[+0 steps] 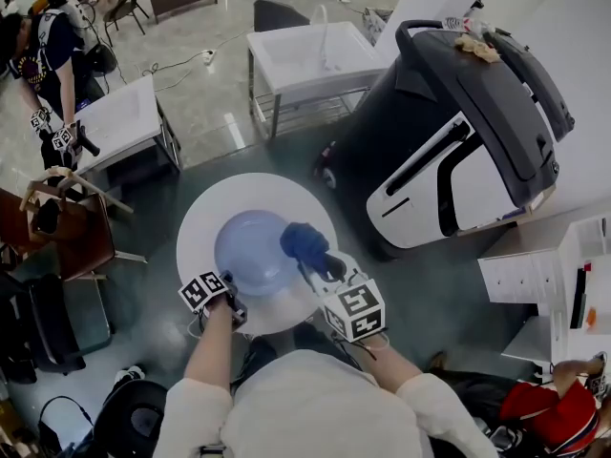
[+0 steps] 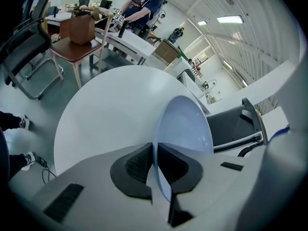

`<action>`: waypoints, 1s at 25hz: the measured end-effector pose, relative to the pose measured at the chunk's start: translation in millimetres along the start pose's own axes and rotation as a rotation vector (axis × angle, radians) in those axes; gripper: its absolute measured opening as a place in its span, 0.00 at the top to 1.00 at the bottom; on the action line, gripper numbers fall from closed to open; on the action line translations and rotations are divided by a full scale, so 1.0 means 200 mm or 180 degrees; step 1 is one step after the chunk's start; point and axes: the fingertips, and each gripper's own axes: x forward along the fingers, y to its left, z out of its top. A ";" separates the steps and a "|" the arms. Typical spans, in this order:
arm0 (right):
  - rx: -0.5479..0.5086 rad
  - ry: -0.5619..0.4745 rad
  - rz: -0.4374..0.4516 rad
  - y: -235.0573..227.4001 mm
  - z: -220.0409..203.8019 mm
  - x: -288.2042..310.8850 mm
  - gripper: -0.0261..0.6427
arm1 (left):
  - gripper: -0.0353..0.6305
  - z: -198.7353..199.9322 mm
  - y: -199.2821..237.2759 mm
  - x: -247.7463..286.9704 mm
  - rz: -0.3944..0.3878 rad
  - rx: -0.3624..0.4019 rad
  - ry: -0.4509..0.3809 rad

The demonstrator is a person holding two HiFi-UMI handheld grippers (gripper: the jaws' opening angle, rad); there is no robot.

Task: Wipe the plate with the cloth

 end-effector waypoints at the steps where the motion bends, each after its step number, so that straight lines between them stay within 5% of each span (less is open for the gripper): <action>1: -0.0001 0.0004 0.0004 0.00 0.00 0.00 0.83 | 0.88 0.00 0.00 0.00 0.0011 0.0021 0.0008; 10: 0.0014 -0.0011 0.0014 0.00 0.00 0.01 0.83 | 0.86 0.00 -0.01 0.00 -0.0060 -0.0082 -0.0002; 12: 0.0024 -0.0016 0.0031 0.01 0.00 0.01 0.83 | 0.71 0.02 -0.02 -0.01 -0.0120 -0.0129 -0.0019; 25: 0.0014 -0.0075 0.0090 0.06 0.03 0.01 0.83 | 0.71 0.05 -0.04 -0.08 -0.0204 -0.0079 -0.0085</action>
